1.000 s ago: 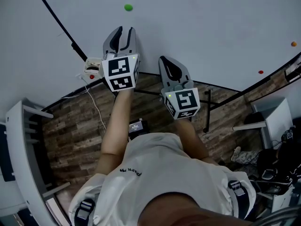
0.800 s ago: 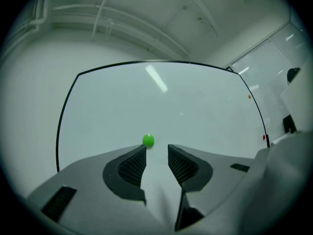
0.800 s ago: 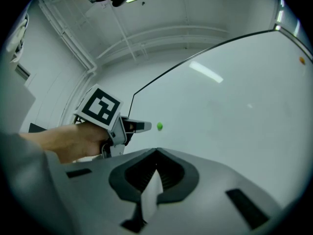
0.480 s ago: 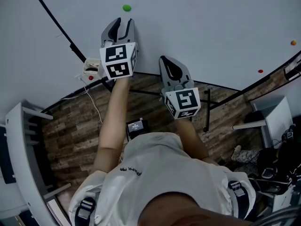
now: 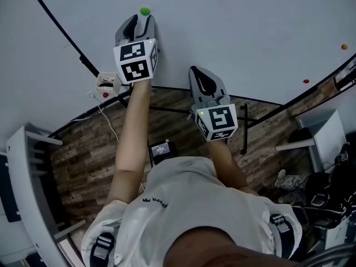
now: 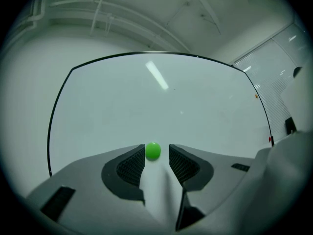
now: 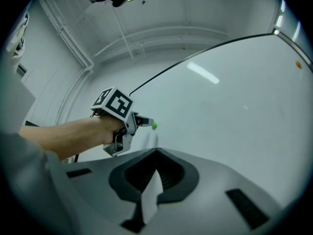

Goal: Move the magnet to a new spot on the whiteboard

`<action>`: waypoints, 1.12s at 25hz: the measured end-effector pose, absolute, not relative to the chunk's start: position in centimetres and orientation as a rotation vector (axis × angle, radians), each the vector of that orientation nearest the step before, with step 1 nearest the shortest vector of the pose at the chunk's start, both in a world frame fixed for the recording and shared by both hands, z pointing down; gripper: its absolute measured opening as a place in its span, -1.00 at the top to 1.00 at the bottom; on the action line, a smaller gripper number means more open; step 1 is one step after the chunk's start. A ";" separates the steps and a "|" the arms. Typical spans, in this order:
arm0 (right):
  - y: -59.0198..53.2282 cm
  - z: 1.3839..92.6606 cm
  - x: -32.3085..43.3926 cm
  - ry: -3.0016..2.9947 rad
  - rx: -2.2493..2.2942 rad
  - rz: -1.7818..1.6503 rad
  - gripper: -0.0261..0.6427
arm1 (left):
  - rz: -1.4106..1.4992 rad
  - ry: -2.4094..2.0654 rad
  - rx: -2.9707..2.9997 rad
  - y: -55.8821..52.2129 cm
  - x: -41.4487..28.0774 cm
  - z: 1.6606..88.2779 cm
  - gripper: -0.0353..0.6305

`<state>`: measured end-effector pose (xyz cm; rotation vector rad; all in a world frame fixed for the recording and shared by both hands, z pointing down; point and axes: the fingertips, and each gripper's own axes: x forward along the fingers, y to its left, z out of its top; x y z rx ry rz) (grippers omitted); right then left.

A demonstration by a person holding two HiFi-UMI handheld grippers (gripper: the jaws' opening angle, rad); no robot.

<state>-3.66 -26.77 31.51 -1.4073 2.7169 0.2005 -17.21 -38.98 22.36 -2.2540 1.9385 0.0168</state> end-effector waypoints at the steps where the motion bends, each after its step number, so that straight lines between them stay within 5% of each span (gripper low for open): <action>1: -26.8 31.5 -3.6 2.716 -1.410 0.201 0.91 | 0.015 1.943 -2.255 -39.2 -17.3 22.4 0.47; 28: -27.7 31.9 -2.7 2.704 -1.430 0.189 0.91 | -0.054 2.031 -2.258 -42.8 -17.3 22.7 0.47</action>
